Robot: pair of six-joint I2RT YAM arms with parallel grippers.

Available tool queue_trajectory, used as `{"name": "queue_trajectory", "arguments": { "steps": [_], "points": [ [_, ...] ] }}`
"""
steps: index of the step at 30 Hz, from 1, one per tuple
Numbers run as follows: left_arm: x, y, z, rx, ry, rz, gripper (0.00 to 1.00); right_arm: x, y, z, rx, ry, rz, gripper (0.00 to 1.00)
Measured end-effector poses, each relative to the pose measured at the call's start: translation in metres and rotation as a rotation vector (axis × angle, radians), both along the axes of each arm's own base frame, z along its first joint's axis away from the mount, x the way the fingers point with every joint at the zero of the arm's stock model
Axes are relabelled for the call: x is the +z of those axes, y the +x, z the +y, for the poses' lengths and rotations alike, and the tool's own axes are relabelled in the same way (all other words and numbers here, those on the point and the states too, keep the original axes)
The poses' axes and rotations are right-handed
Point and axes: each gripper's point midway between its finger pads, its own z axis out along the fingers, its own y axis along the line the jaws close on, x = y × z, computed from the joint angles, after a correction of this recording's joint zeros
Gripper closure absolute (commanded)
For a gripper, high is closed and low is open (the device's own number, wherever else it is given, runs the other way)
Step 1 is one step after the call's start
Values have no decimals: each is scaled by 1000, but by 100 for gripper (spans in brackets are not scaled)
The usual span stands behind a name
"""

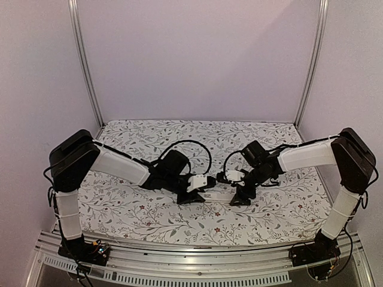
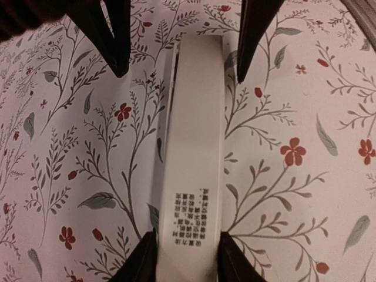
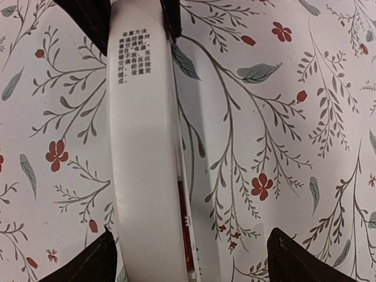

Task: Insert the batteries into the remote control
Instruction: Load the battery cover onto the remote control without the battery cover.

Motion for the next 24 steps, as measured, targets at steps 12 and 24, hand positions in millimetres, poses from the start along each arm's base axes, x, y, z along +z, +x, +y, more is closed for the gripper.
{"name": "queue_trajectory", "arguments": {
  "steps": [12,24],
  "points": [
    [1,2,3,8,-15,29,62,-10,-2,9,55,-20,-20,64],
    [0,0,3,-1,-15,43,49,-10,-5,8,73,-33,-12,54]
  ]
}}
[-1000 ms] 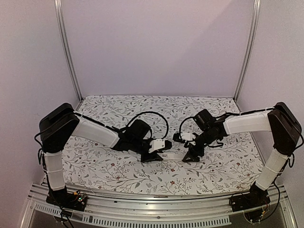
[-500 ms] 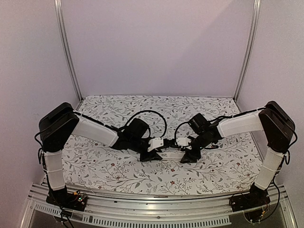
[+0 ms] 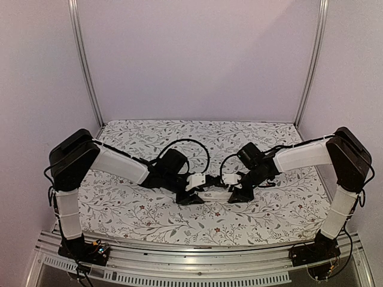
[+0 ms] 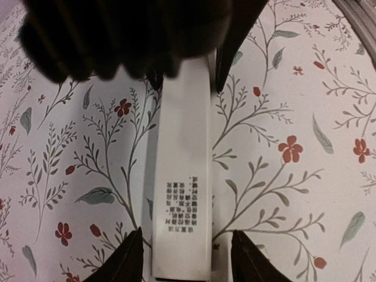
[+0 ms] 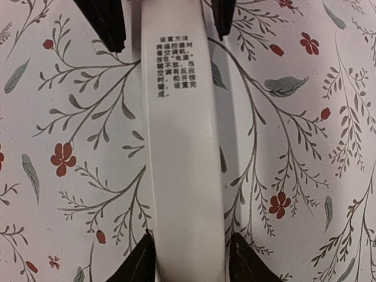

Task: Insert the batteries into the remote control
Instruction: Load the battery cover onto the remote control without the battery cover.

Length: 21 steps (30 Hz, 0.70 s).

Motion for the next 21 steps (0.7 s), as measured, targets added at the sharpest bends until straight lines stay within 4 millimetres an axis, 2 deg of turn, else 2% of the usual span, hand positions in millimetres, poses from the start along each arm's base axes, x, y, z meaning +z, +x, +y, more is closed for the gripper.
{"name": "queue_trajectory", "arguments": {
  "steps": [4,10,16,19,20,21],
  "points": [
    [0,2,1,4,1,0,44,0,0,0,-3,-4,7,43],
    [-1,4,4,8,4,0,30,5,3,3,-15,-3,16,31],
    [-1,6,6,4,1,-10,24,29,1,7,-60,55,39,27],
    [-2,6,7,6,7,-7,25,71,5,10,-120,162,27,32],
    [-2,6,7,6,7,-7,26,88,7,10,-153,205,24,41],
    [-2,6,7,6,7,-8,27,102,9,8,-195,237,23,59]
  ]
}}
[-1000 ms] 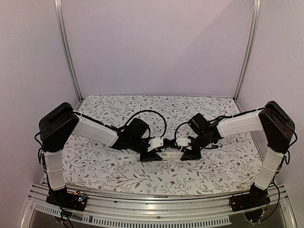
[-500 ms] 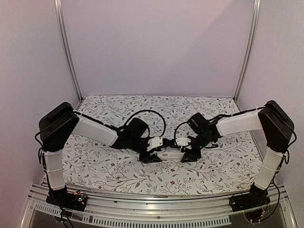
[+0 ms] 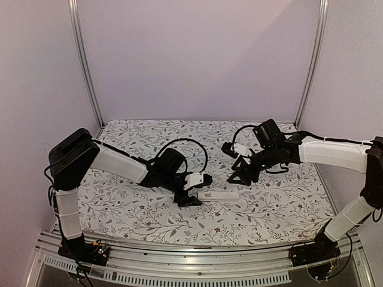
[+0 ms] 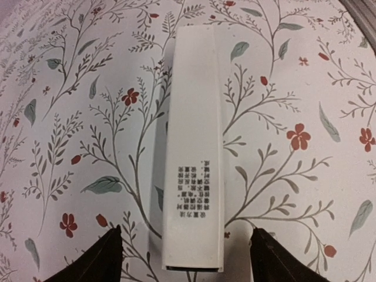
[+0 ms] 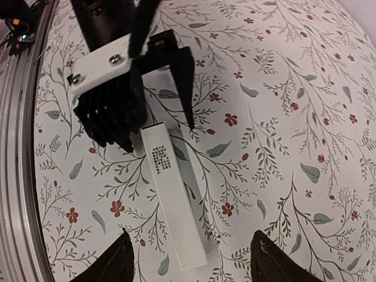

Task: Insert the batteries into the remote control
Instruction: Load the battery cover onto the remote control without the battery cover.

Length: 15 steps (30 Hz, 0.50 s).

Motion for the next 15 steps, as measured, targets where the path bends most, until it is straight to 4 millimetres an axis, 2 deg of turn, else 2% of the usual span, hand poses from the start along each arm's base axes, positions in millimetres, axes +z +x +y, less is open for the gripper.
{"name": "queue_trajectory", "arguments": {
  "steps": [2,3,5,7,9,11,15],
  "points": [
    [0,0,0,-1,0,-1,30,19,9,-8,-106,48,19,77],
    [0,0,0,-1,1,-1,31,24,17,-16,-200,62,56,83],
    [-1,0,0,-1,2,-3,32,20,31,-33,-376,49,123,90],
    [-1,0,0,-2,4,-5,34,4,40,-53,-571,-1,209,100],
    [-1,0,0,-2,4,-5,37,-17,40,-72,-747,-57,290,100],
    [-1,0,0,-2,4,-5,40,-37,30,-87,-872,-100,357,100],
    [-6,0,1,0,12,1,45,-65,6,-101,-1033,-169,441,100]
  ]
}}
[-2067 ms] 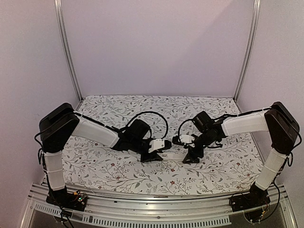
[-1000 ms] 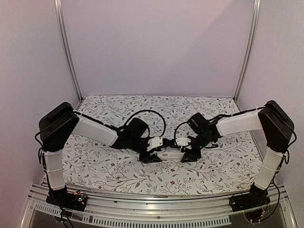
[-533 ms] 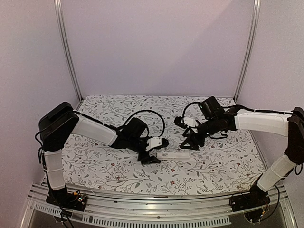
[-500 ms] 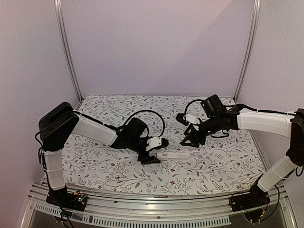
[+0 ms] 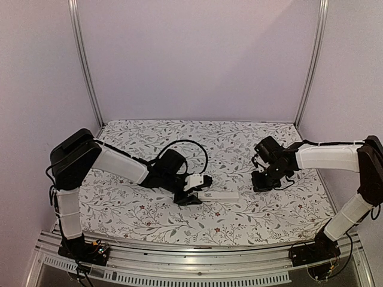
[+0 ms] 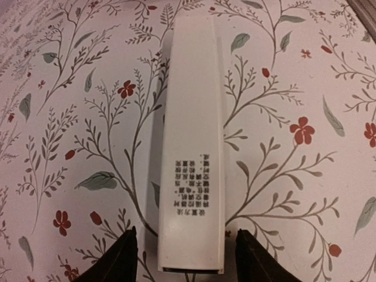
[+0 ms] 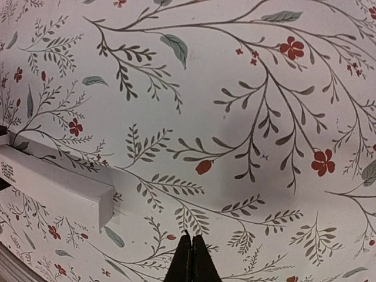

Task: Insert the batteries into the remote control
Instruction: Load the battery cover onto the remote control without the battery cover.

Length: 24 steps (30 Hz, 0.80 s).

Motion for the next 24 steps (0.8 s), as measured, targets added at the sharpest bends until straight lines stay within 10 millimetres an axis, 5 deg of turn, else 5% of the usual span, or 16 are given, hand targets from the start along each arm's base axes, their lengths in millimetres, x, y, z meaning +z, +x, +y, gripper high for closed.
{"name": "queue_trajectory", "arguments": {
  "steps": [9,24],
  "points": [
    [-2,-1,1,0,0,5,51,-40,-21,13,-87,-71,92,100],
    [-2,-2,0,0,-11,1,57,-39,-19,28,-106,-101,72,100]
  ]
}}
